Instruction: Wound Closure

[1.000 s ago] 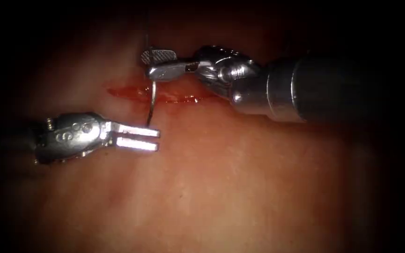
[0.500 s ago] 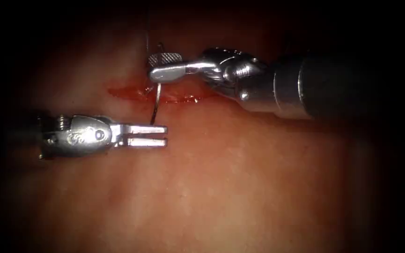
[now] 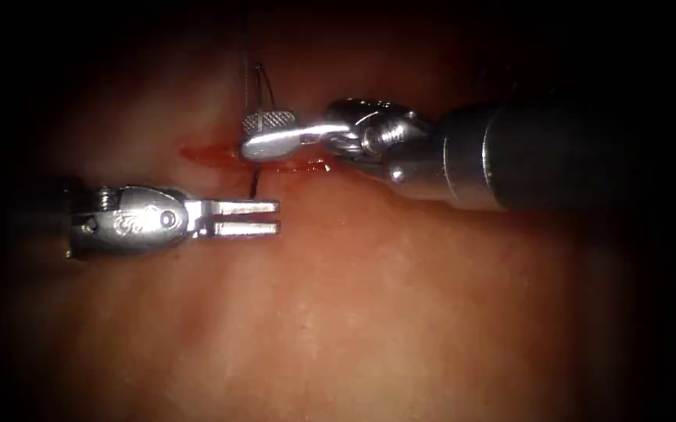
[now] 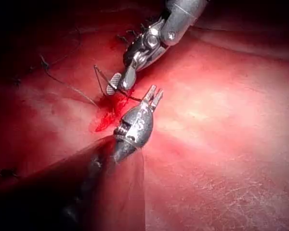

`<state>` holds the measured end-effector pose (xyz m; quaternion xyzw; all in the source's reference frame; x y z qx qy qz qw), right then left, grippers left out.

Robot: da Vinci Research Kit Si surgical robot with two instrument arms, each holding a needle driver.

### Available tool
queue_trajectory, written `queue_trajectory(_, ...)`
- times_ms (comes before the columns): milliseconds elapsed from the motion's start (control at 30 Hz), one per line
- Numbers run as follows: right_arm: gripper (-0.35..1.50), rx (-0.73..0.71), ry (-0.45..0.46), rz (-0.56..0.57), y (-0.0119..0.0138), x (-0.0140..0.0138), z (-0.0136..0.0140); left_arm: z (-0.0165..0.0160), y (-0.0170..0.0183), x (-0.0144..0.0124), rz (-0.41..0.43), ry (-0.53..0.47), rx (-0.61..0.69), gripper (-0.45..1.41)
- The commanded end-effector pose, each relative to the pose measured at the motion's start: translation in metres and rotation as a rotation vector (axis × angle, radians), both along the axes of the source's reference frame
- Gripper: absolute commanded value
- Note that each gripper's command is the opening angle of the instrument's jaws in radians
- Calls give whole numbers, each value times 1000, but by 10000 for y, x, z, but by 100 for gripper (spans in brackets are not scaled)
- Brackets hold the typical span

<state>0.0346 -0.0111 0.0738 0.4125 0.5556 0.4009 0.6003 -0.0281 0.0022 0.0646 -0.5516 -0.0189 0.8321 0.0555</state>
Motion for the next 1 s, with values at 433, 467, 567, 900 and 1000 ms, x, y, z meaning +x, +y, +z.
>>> queue_trajectory(433, 76, 2, -20, 78, 12, 14, 8, 10, -3, -11, 14, 3, -2, -45)
queue_trajectory(467, 73, 1, -22, 81, 12, 14, 8, 10, -3, -11, 14, 3, -2, -45)
queue_trajectory(567, 61, 1, -25, 85, 13, 14, 10, 10, -3, -11, 14, 3, -2, -45)
queue_trajectory(900, -35, 8, 3, 52, 9, 11, 11, 10, -3, -10, 16, 2, -7, -45)
queue_trajectory(1000, -35, 7, 3, 51, 8, 11, 11, 10, -3, -10, 17, 2, -7, -45)
